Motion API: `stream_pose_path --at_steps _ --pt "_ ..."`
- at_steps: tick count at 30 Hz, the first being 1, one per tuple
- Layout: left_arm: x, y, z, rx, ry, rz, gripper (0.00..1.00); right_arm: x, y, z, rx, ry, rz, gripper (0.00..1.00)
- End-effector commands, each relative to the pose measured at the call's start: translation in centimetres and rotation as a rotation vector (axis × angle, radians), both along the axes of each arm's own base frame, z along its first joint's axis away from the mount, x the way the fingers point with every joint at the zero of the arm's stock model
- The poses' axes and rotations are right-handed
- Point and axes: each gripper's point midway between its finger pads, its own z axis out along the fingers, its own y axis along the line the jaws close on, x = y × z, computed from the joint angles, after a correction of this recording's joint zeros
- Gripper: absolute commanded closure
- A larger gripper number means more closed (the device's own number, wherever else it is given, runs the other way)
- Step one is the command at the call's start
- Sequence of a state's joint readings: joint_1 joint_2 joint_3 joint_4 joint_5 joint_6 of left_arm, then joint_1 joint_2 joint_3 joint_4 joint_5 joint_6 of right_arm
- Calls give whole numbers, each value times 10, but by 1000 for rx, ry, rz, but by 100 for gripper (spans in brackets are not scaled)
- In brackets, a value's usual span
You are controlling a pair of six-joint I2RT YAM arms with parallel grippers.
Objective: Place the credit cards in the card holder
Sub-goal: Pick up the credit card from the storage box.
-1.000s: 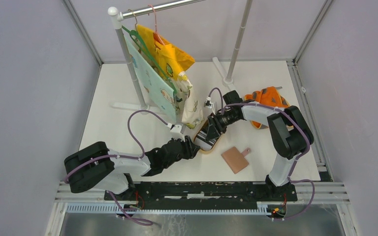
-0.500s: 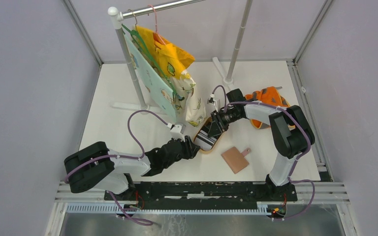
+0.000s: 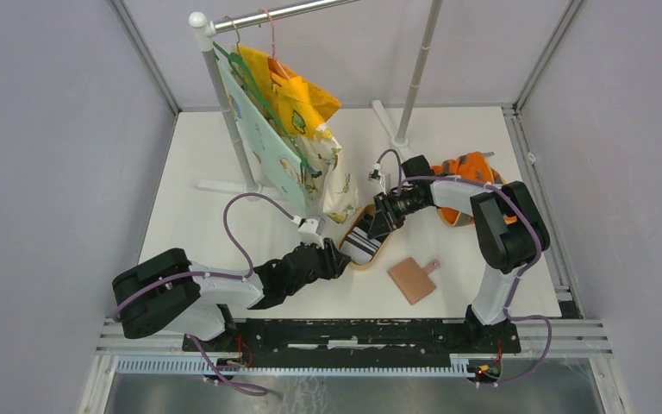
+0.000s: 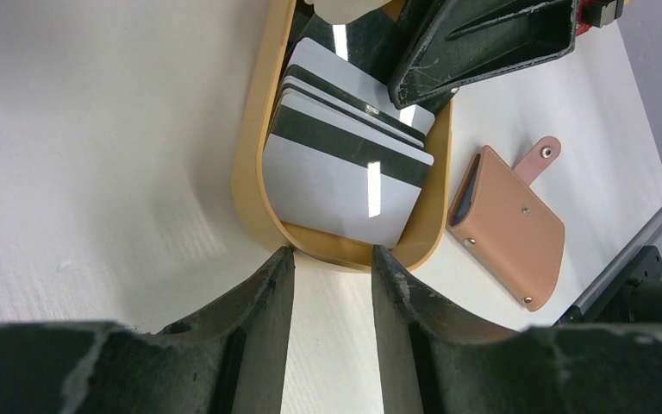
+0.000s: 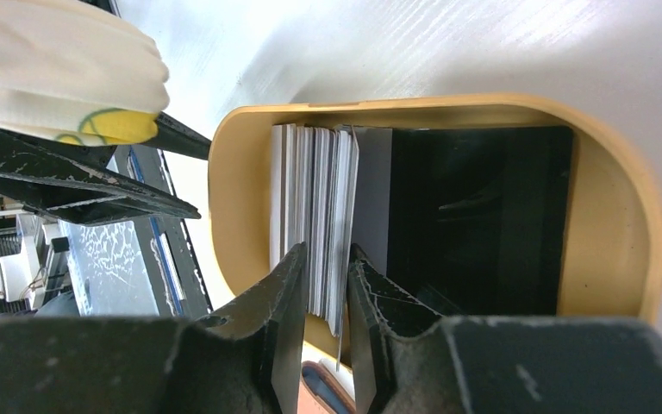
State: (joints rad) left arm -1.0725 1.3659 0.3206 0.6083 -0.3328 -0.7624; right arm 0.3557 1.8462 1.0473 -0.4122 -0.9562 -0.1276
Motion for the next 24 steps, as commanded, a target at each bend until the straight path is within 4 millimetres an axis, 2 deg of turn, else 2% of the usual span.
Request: stream_pose_path --at_steps 1,6,13,17,24 --pt "6 -8 22 -69 -49 -4 56 8 0 1 10 -15 -13 72" --pt "6 -8 22 -72 -50 -6 55 12 -5 1 7 -20 -30 74" --pt "5 -7 23 -77 -51 -8 55 17 -10 0 -6 -34 -51 91" --pt "4 -8 26 -89 -54 -15 55 27 -17 4 -42 -106 -69 98" --pt "-8 -11 48 -176 -81 -75 53 42 -30 37 -61 -291 -84 100"
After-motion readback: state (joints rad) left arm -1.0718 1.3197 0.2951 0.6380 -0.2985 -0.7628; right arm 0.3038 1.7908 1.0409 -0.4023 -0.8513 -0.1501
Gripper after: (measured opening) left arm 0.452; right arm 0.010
